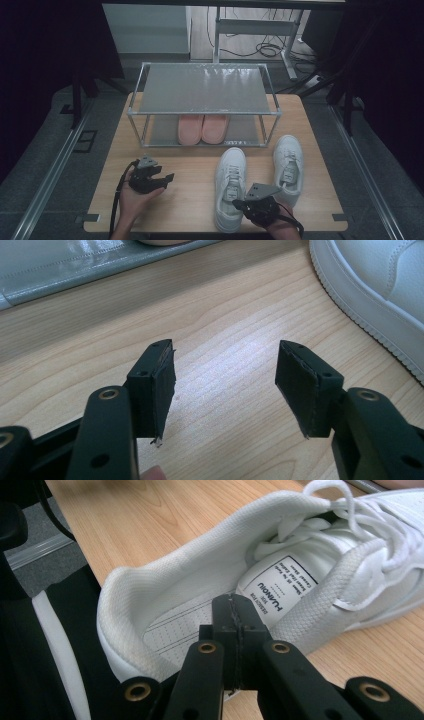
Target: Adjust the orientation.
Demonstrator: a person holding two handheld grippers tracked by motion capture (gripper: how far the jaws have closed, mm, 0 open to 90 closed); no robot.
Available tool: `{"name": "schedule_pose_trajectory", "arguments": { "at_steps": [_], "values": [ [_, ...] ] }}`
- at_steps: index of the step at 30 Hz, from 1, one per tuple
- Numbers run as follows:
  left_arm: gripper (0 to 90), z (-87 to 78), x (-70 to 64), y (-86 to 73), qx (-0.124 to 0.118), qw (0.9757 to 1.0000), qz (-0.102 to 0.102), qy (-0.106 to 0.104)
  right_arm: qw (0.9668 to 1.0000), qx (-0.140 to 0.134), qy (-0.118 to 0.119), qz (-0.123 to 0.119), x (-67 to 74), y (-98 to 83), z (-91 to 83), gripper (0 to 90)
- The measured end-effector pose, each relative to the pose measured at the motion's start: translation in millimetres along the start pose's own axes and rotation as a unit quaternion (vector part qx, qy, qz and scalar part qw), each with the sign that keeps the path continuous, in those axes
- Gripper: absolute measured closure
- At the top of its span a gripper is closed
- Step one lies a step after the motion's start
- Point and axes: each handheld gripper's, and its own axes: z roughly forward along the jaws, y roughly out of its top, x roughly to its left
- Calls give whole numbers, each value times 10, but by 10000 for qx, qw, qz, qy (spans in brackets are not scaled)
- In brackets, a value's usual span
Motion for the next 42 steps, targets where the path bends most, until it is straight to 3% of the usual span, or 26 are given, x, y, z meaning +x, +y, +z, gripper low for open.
{"name": "schedule_pose_trajectory", "arguments": {
  "at_steps": [8, 13, 21, 42],
  "values": [
    [416, 9, 12, -6, 20, 10000, -23, 19, 9999, 34, -87, 143, -134, -64, -89, 900],
    [416, 32, 7, -11, 65, 10000, -14, 0, 9992, 28, -226, 337, -299, -135, -175, 900],
    [416, 50, 12, -18, 103, 9999, -20, 11, 9979, 84, -459, 452, -429, -188, -257, 900],
    [415, 85, 12, -29, 170, 9999, -27, 6, 9969, 45, -514, 594, -533, -226, -322, 900]
  ]
}}
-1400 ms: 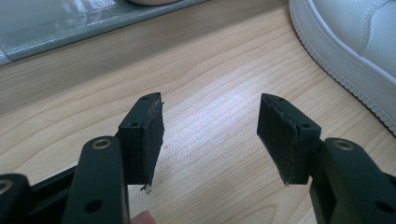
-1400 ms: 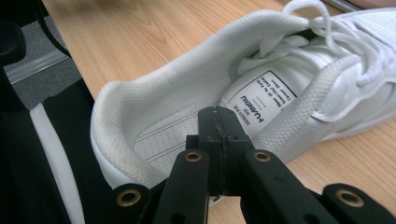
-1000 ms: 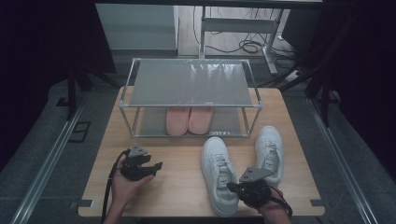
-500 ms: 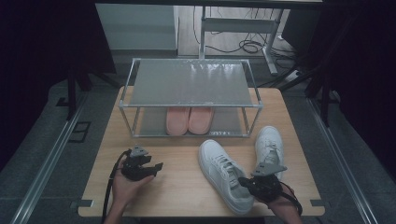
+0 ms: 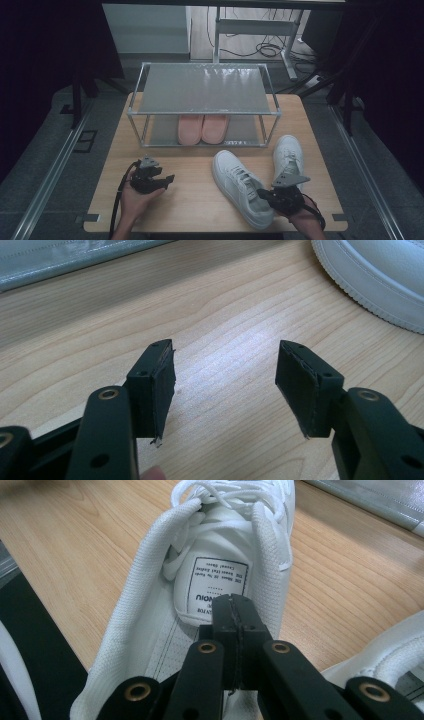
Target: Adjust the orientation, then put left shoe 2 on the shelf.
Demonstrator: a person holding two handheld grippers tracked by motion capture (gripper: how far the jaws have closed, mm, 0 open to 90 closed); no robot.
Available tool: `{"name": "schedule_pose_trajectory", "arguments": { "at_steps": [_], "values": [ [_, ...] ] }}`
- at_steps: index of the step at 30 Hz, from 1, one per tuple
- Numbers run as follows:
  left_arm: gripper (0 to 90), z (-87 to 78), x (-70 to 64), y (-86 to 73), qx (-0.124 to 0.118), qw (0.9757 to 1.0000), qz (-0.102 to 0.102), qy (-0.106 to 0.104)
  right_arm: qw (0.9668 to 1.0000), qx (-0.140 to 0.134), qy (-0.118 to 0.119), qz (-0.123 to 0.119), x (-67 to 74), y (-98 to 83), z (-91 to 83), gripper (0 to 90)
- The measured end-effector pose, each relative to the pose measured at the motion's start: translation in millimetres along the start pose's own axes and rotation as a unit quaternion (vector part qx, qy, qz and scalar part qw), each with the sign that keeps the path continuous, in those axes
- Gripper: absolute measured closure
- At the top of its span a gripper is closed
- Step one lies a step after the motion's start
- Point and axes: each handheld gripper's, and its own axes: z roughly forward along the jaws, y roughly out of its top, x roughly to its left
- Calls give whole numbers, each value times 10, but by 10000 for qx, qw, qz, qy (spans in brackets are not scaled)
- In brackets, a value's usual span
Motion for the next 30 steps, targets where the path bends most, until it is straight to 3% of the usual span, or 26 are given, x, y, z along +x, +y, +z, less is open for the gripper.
{"name": "schedule_pose_trajectory", "arguments": {
  "at_steps": [4, 8, 20, 25, 30],
  "values": [
    [415, 1, -4, 2, 10, 10000, 9, -7, 10000, -52, 30, -6, 8, 9, -22, 900],
    [415, 1, -4, 1, 8, 10000, 4, -4, 9995, -304, 25, -23, 25, 56, -139, 900],
    [414, 11, -12, -1, 24, 10000, 19, -11, 9972, -717, -202, 85, -25, 89, -368, 837],
    [413, 8, -20, -7, 34, 10000, 27, -13, 9972, -688, -220, 201, -68, 85, -376, 669],
    [413, 2, -26, -14, 29, 10000, 19, -25, 9976, -627, -221, 184, -56, 102, -319, 611]
  ]
}}
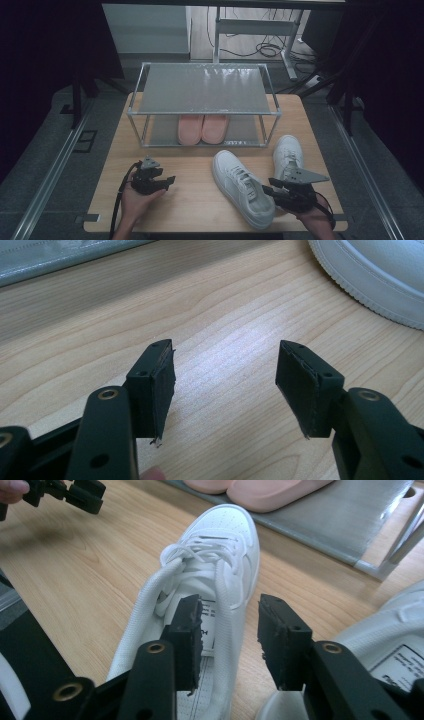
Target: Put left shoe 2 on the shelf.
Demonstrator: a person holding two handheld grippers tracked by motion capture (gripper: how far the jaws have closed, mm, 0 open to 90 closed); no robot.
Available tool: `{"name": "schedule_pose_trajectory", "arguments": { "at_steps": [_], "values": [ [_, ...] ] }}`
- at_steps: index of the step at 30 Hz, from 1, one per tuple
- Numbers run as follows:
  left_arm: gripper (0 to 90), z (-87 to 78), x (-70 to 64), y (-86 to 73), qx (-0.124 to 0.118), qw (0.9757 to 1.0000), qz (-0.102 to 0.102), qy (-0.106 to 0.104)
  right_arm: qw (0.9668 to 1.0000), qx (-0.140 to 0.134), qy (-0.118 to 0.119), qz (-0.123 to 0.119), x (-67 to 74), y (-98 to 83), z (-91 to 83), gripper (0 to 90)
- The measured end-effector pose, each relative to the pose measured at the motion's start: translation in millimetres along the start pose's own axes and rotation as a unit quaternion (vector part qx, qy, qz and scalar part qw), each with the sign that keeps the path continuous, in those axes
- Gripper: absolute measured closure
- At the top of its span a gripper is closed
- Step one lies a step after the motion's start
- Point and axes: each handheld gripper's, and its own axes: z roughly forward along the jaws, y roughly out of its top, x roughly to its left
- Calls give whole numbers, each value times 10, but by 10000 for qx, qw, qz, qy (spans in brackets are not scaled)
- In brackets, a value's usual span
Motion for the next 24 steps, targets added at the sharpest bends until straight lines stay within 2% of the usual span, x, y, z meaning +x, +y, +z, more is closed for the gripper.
{"name": "schedule_pose_trajectory", "arguments": {
  "at_steps": [8, 18, 24],
  "values": [
    [411, 13, -3, -3, -2, 10000, 29, -55, 9999, 169, 2, 1, 37, -4, 143, 594],
    [411, 23, -7, -3, 16, 10000, 39, -72, 9993, 330, -154, -11, 58, -12, 267, 580],
    [411, 32, -20, -2, 35, 9999, 54, -84, 9989, 392, -265, -29, 89, 50, 379, 587]
  ]
}}
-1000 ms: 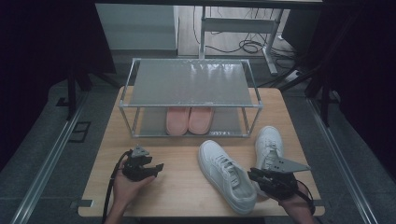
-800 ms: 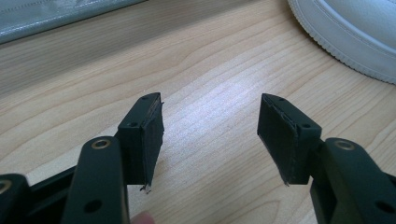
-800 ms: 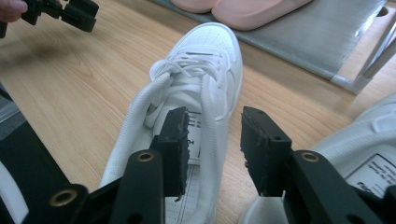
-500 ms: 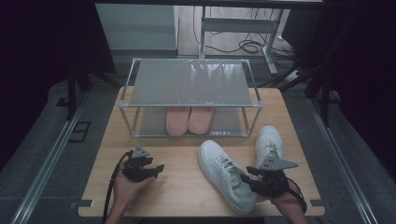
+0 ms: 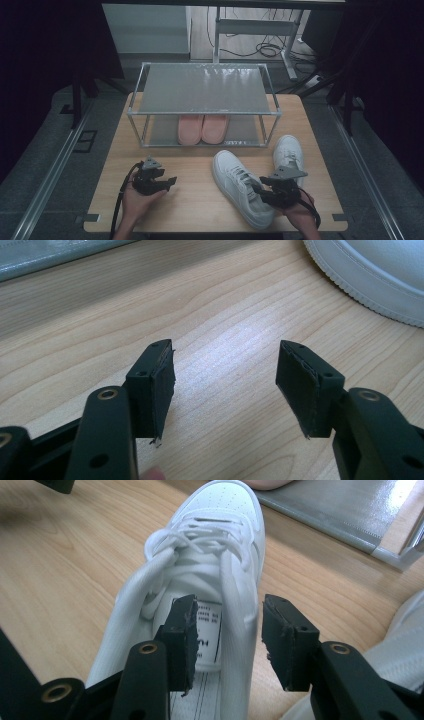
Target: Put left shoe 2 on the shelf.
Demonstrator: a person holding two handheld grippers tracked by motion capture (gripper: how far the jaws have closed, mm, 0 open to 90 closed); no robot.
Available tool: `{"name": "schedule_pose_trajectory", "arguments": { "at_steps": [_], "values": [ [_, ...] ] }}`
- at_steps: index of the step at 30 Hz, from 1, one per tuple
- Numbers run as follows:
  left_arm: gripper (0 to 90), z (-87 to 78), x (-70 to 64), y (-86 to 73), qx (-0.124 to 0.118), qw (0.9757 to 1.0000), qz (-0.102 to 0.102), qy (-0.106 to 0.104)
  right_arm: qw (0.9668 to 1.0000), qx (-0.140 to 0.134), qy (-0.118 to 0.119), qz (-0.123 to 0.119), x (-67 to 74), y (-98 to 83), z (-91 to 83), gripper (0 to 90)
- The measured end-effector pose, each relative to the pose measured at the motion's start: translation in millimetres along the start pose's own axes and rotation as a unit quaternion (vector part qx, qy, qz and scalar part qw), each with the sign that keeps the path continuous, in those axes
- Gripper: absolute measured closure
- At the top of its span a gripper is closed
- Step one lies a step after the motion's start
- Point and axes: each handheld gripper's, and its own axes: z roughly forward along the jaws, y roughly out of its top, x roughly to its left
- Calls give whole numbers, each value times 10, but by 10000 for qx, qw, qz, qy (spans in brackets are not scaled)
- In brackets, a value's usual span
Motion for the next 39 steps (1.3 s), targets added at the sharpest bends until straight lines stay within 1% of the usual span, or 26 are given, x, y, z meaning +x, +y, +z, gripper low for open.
{"name": "schedule_pose_trajectory", "arguments": {
  "at_steps": [2, 5, 6, 7, 8, 11, 12, 13, 15, 16, 17, 18, 19, 20, 23, 28, 31, 34, 36, 38, 39],
  "values": [
    [412, -9, -2, 1, -22, 10000, -7, 0, 10000, 28, -39, -8, 12, 35, 37, 594],
    [412, -15, 3, 1, -29, 10000, -15, -2, 9997, 165, -171, -46, 34, 60, 101, 612],
    [412, -17, 5, 1, -29, 10000, -16, 1, 9997, 165, -171, -46, 34, 60, 101, 612],
    [412, -16, 9, 1, -30, 10000, -14, -2, 9991, 260, -300, -124, 52, 66, 135, 635],
    [412, -14, 9, 1, -28, 10000, -14, -6, 9987, 307, -369, -158, 65, 69, 150, 644],
    [412, -10, 2, 0, -26, 10000, -10, -13, 9972, 460, -510, -308, 104, 76, 197, 656],
    [412, -10, 2, 0, -26, 10000, -10, -13, 9972, 460, -510, -308, 104, 76, 197, 656],
    [412, -11, 1, 1, -23, 10000, 2, -6, 9959, 545, -599, -402, 124, 80, 228, 659],
    [412, -11, 0, 0, -28, 10000, -6, -9, 9946, 615, -681, -476, 139, 81, 252, 676],
    [412, -11, 0, 0, -28, 10000, -6, -9, 9946, 615, -681, -476, 139, 81, 252, 676],
    [412, -11, 1, 1, -23, 10000, 6, -3, 9936, 655, -757, -515, 146, 82, 267, 708],
    [412, -11, 1, 1, -23, 10000, 6, -3, 9936, 655, -757, -515, 146, 82, 267, 708],
    [412, -8, -2, 1, -21, 10000, 2, -3, 9930, 667, -804, -542, 140, 83, 273, 741],
    [412, -8, -2, 1, -21, 10000, 2, -3, 9930, 667, -804, -542, 140, 83, 273, 741],
    [412, -3, -1, 0, -6, 10000, 9, -7, 9929, 628, -821, -592, 124, 78, 268, 780],
    [413, -17, 5, 0, -32, 10000, -9, 3, 9931, 559, -838, -595, 123, 72, 262, 796],
    [413, -25, 16, 0, -52, 10000, -19, 10, 9954, 384, -742, -471, 121, 75, 235, 803],
    [414, -23, 18, 0, -43, 10000, -18, 14, 9961, 307, -693, -458, 133, 83, 218, 805],
    [414, -22, 17, 0, -39, 10000, -5, 19, 9975, 186, -568, -379, 151, 97, 187, 807],
    [414, -23, 15, 0, -40, 10000, -3, 19, 9977, 149, -545, -370, 156, 100, 180, 807],
    [414, -26, 15, 0, -53, 10000, -19, 12, 9983, 65, -477, -326, 161, 105, 170, 807]
  ]
}}
